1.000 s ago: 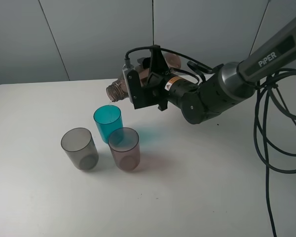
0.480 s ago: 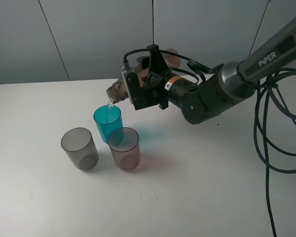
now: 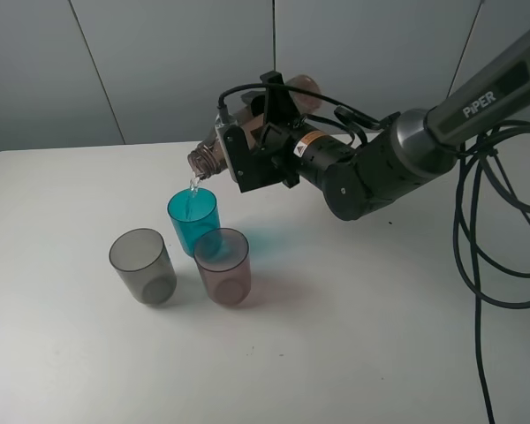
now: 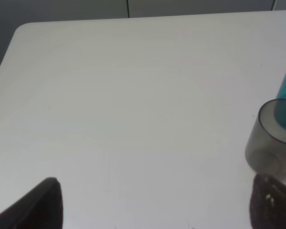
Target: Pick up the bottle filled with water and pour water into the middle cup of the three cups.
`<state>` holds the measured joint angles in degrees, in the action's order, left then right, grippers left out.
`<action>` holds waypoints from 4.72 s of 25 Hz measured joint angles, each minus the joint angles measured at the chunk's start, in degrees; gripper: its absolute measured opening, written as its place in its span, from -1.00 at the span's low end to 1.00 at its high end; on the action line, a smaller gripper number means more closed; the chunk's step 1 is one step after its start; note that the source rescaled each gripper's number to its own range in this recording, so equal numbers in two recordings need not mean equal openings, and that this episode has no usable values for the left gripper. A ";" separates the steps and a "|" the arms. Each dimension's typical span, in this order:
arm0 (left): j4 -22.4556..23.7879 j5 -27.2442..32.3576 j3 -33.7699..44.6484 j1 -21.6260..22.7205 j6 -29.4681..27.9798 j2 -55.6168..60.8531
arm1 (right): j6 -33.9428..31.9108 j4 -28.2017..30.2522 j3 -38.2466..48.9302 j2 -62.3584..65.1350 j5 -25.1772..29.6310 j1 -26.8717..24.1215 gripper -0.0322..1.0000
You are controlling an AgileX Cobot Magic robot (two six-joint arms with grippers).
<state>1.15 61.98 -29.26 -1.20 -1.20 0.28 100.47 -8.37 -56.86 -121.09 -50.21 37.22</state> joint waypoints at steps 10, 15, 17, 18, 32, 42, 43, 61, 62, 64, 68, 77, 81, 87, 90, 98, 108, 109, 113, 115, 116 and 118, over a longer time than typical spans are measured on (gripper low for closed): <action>0.00 0.00 0.00 0.00 0.24 0.00 | 3.01 0.24 -0.05 0.00 -1.41 0.00 -0.89; 0.00 0.00 0.00 0.00 0.13 0.00 | 3.01 0.51 -0.46 0.13 -2.67 0.00 -0.89; 0.00 0.00 0.00 0.00 0.13 0.00 | 3.29 0.74 -0.51 0.17 -3.04 0.00 -0.89; 0.00 0.00 0.00 0.00 0.03 0.00 | 3.48 0.89 -0.51 0.17 -3.12 0.00 -0.89; 0.00 0.00 0.00 0.00 0.03 0.00 | 10.27 1.38 -0.51 0.26 -3.77 0.00 -0.89; 0.00 0.00 0.00 0.00 0.03 0.00 | 13.88 1.75 -0.51 0.39 -6.94 0.00 -0.89; 0.00 0.00 0.00 0.00 0.03 0.00 | 14.03 1.88 -0.51 0.39 -7.11 0.00 -0.89; 0.00 0.00 0.00 0.00 0.03 0.00 | 16.26 10.39 -0.60 0.39 -11.32 0.00 -0.89; 0.00 0.00 0.00 0.00 0.03 0.00 | 16.26 10.62 -0.60 0.39 -11.32 0.00 -0.89; 0.00 0.00 0.00 0.00 0.03 0.00 | 16.26 10.76 -0.60 0.39 -11.44 0.00 -0.89; 0.00 0.00 0.00 0.00 0.03 0.00 | 16.26 10.76 -0.60 0.39 -11.44 0.00 -0.89; 0.00 0.00 0.00 0.00 0.03 0.00 | -0.96 9.14 -0.60 0.62 -9.76 0.00 -0.89; 0.00 0.00 0.00 0.00 0.03 0.00 | -17.96 7.76 -0.60 3.28 0.40 0.00 -0.89; 0.00 0.00 0.00 0.00 0.03 0.00 | -44.62 7.89 0.45 7.80 11.49 -1.02 -0.89; 0.00 0.00 0.00 0.00 0.03 0.00 | -57.05 8.74 2.81 10.23 11.76 -3.46 -0.89; 0.00 0.00 0.00 0.00 0.03 0.00 | -90.61 14.30 9.47 13.55 9.34 -13.70 -0.89; 0.00 0.00 0.00 0.00 0.03 0.00 | -102.30 17.76 12.18 10.90 3.43 -20.70 -0.89; 0.00 0.00 0.00 0.00 0.03 0.00 | -102.39 17.85 12.18 9.85 2.09 -20.80 -0.89; 0.00 0.00 0.00 0.00 0.03 0.00 | -102.20 17.85 12.18 5.27 -5.63 -20.97 -0.89; 0.00 0.00 0.00 0.00 0.03 0.00 | -102.17 17.71 12.18 3.09 -9.54 -20.97 -0.89; 0.00 0.00 0.00 0.00 0.03 0.00 | -102.07 17.21 12.18 1.95 -11.13 -20.97 -0.89; 0.00 0.00 0.00 0.00 0.03 0.00 | -101.95 16.11 12.18 0.04 -12.61 -20.97 -0.89</action>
<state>1.15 61.98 -29.26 -1.20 -1.17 0.28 -1.48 7.75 -44.68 -121.06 -62.82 16.25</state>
